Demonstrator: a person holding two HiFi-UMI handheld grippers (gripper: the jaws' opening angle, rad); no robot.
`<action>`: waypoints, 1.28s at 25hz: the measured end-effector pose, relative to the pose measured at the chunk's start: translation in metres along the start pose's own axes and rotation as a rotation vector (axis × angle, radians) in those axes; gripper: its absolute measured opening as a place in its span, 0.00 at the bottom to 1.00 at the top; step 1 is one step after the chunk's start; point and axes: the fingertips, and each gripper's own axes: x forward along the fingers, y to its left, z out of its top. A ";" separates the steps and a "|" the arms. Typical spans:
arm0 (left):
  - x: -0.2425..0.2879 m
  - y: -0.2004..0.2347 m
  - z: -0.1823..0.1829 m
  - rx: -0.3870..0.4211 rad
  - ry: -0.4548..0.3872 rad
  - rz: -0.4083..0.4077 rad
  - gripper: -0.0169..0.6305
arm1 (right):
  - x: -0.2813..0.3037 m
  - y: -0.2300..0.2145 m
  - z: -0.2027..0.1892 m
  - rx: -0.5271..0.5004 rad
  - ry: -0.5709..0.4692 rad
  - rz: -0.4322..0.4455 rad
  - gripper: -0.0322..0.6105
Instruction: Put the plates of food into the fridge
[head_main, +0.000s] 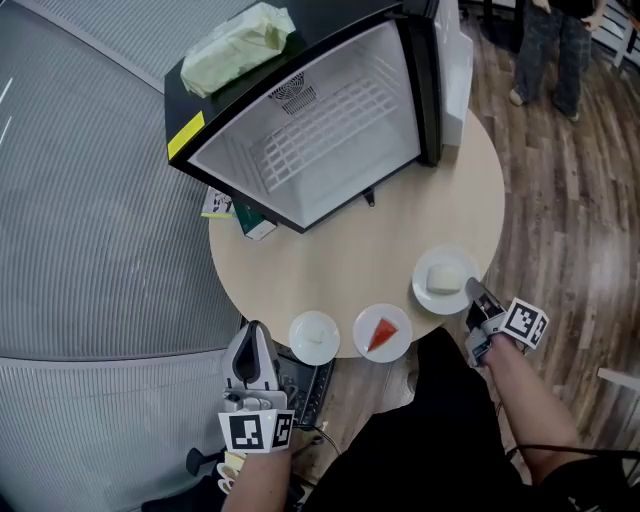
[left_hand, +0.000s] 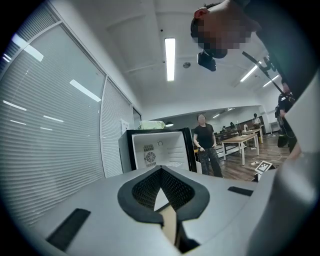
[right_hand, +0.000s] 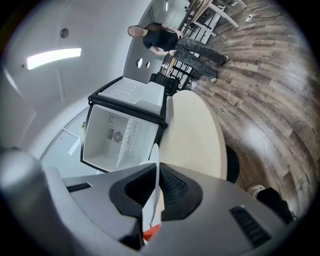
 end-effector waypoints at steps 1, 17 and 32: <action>0.000 0.001 0.001 -0.006 0.000 0.002 0.03 | 0.002 0.009 0.002 0.003 -0.001 0.011 0.08; 0.014 0.047 0.017 -0.125 -0.034 0.092 0.03 | 0.066 0.149 0.031 -0.081 0.073 0.206 0.08; 0.061 0.100 0.047 -0.120 -0.053 0.195 0.03 | 0.160 0.249 0.064 -0.061 0.109 0.298 0.08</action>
